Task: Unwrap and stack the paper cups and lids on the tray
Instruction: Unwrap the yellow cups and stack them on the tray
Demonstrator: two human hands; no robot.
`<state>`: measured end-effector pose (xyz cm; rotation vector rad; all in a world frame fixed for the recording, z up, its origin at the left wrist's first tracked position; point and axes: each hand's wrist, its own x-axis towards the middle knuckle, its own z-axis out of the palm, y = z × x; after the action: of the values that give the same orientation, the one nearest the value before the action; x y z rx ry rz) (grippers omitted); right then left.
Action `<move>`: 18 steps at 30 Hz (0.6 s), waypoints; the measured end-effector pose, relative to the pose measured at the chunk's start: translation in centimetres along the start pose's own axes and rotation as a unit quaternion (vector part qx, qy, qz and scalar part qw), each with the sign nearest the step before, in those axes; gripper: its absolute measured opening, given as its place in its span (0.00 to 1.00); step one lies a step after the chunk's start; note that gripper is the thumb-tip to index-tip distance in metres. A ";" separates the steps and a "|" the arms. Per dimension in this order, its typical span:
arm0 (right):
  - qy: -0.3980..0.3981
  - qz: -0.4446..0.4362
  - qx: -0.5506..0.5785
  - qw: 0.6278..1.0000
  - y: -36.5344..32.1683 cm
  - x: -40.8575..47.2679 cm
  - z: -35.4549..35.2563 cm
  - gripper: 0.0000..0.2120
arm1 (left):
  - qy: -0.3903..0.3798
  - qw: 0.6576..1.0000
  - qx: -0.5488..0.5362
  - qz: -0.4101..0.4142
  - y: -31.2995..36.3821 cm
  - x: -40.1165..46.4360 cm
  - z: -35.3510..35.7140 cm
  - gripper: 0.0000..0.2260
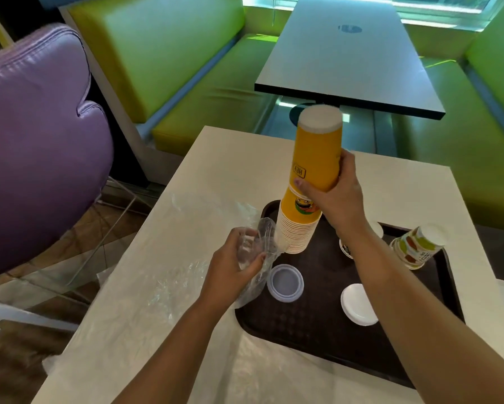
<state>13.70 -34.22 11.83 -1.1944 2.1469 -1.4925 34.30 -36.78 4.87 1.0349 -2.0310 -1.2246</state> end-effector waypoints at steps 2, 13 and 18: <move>-0.021 0.021 -0.016 0.999 1.3 -0.4 0.7 0.39 | 0.002 1.000 0.000 -0.002 -0.2 0.0 0.2 0.17; -0.021 0.065 -0.020 0.997 4.1 -1.5 2.2 0.40 | -0.012 1.000 0.009 -0.016 -0.4 0.4 0.6 0.17; 0.143 0.001 0.046 0.989 3.1 -5.5 1.2 0.37 | -0.016 0.999 0.031 0.005 0.4 -0.1 0.2 0.17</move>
<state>16.37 -30.48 7.35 -0.9985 2.2225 -1.8373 34.06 -36.49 5.19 1.0382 -2.1079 -1.1857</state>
